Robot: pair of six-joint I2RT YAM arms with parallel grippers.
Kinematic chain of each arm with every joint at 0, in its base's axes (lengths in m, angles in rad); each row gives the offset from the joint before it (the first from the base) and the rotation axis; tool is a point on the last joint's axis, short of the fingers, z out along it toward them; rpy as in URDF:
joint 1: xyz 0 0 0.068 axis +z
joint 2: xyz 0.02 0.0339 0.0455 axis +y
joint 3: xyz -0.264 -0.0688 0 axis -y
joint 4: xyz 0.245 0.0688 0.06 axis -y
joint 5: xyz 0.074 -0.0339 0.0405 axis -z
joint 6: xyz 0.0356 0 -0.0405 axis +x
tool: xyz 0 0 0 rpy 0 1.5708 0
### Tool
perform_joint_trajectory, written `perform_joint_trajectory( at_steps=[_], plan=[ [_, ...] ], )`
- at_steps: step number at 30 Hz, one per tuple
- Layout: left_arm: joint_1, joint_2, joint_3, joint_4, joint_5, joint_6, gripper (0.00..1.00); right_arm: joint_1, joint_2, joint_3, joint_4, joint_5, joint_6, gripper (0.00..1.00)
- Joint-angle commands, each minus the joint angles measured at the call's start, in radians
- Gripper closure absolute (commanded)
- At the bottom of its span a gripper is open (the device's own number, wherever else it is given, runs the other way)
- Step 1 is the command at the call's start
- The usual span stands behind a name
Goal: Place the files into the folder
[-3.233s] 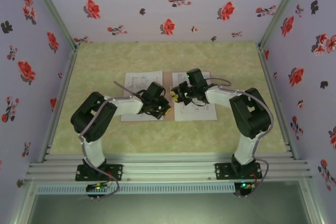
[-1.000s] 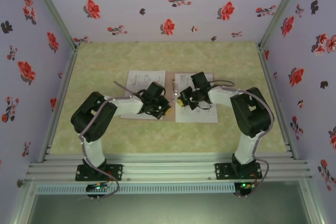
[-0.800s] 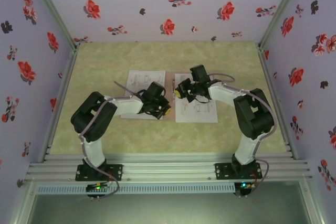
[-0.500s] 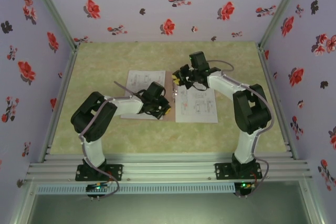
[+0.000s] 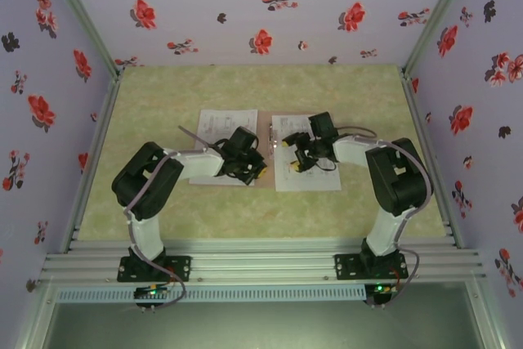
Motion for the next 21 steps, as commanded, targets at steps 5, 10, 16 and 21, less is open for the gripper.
perform_joint_trajectory(
  at_steps=[5,10,16,21],
  plan=[
    [-0.008,0.042,0.003,-0.042,-0.013,0.010,1.00,-0.005,0.026,-0.014,0.139,-0.011,0.042,0.27],
    [-0.008,0.041,-0.001,-0.042,-0.013,0.009,1.00,0.010,0.053,0.012,0.127,-0.024,0.047,0.26],
    [-0.008,0.042,0.006,-0.045,-0.016,0.011,1.00,0.014,0.023,0.016,0.083,-0.022,0.037,0.27],
    [-0.008,0.043,0.007,-0.047,-0.016,0.015,1.00,0.012,-0.020,0.036,0.014,-0.022,-0.012,0.27]
  ],
)
